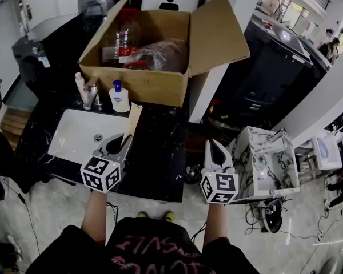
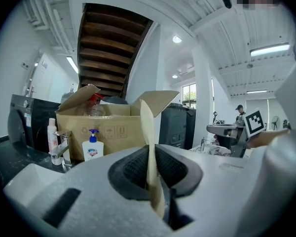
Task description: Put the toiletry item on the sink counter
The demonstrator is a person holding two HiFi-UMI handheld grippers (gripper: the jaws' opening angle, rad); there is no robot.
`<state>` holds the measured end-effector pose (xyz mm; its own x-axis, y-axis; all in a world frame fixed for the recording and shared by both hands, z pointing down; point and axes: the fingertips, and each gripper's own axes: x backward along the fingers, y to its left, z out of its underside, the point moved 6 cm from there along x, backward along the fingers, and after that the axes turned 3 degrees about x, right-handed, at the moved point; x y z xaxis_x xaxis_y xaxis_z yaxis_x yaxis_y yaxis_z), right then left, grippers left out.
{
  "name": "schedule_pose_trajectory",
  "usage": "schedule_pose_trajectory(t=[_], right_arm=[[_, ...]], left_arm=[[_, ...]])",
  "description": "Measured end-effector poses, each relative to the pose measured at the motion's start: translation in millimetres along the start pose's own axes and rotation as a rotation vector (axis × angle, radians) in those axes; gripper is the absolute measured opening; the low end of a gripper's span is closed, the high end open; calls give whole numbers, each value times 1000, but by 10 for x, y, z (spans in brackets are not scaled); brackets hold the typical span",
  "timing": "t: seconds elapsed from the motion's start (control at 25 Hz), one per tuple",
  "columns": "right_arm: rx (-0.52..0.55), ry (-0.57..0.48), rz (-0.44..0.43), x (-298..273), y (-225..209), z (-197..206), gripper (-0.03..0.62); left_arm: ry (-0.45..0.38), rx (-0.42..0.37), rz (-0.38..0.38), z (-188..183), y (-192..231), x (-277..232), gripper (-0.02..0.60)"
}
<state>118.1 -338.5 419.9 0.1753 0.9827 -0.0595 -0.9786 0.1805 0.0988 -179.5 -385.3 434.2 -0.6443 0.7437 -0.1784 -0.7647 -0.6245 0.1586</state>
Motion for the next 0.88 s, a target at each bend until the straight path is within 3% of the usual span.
schedule_pose_trajectory(t=[0.6,0.88], right_arm=[[-36,13,-56,-94,-204,192,12],[-41,20,-73,-95,-223,232,12]], left_arm=[[78,3,-50,210,-128,-205,32],[126,47,-59,408,-125,-300,32]])
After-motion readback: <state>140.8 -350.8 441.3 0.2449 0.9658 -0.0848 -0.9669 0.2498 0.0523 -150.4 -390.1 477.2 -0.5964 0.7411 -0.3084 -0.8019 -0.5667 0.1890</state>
